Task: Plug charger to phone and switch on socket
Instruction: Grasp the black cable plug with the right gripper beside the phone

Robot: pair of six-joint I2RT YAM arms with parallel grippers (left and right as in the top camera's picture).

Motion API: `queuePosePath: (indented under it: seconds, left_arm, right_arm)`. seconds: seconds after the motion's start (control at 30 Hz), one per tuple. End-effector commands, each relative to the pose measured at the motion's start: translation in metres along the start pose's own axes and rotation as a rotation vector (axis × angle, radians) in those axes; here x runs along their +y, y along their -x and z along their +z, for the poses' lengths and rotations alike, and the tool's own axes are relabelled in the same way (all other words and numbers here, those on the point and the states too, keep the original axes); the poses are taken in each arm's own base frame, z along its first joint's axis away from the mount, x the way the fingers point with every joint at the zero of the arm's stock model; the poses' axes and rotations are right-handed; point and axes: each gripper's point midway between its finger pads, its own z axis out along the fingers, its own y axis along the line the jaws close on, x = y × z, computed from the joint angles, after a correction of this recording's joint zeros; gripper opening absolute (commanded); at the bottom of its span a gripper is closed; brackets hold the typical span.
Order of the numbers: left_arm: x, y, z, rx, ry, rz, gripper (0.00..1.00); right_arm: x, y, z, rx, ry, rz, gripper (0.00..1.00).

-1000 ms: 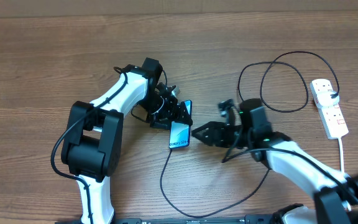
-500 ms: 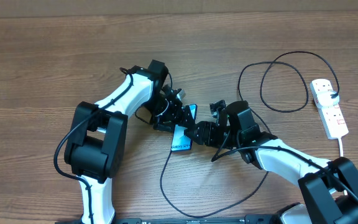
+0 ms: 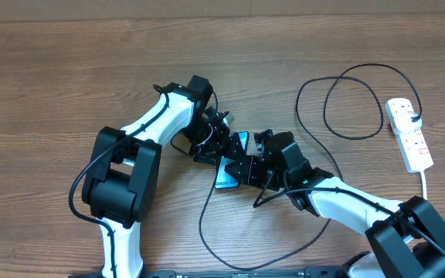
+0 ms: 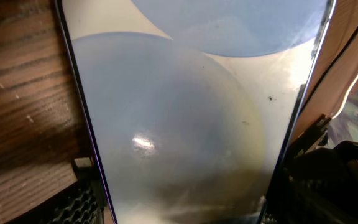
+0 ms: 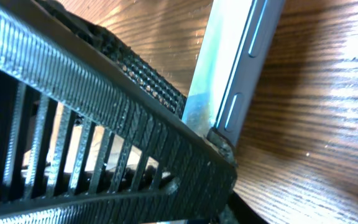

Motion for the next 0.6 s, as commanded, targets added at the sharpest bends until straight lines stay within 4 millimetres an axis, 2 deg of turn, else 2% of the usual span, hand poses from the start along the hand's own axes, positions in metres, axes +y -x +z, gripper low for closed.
queuePosePath:
  seconds: [0.0,0.23,0.37,0.57]
  left_arm:
    - [-0.0104,-0.001,0.0026,0.015,-0.043,0.024,0.77]
    - [-0.0108,-0.0004,0.0029,0.013,-0.043,0.028,0.79]
    - [-0.0108,-0.0006,0.0029,0.014,-0.043,0.027,0.84]
    - [-0.0114,-0.002,0.0027,0.019,-0.048,0.03,0.84]
  right_arm:
    - [-0.001,0.0118,0.0003,-0.053,-0.023,0.026,0.3]
    - [-0.0007,0.0116,0.0004,-0.052,-0.022,0.029,0.04]
    - [0.0003,0.0102,0.0004,-0.044,-0.016,0.029,0.04]
    - [0.0077,0.0118,-0.0025,-0.021,0.039,0.023,0.04]
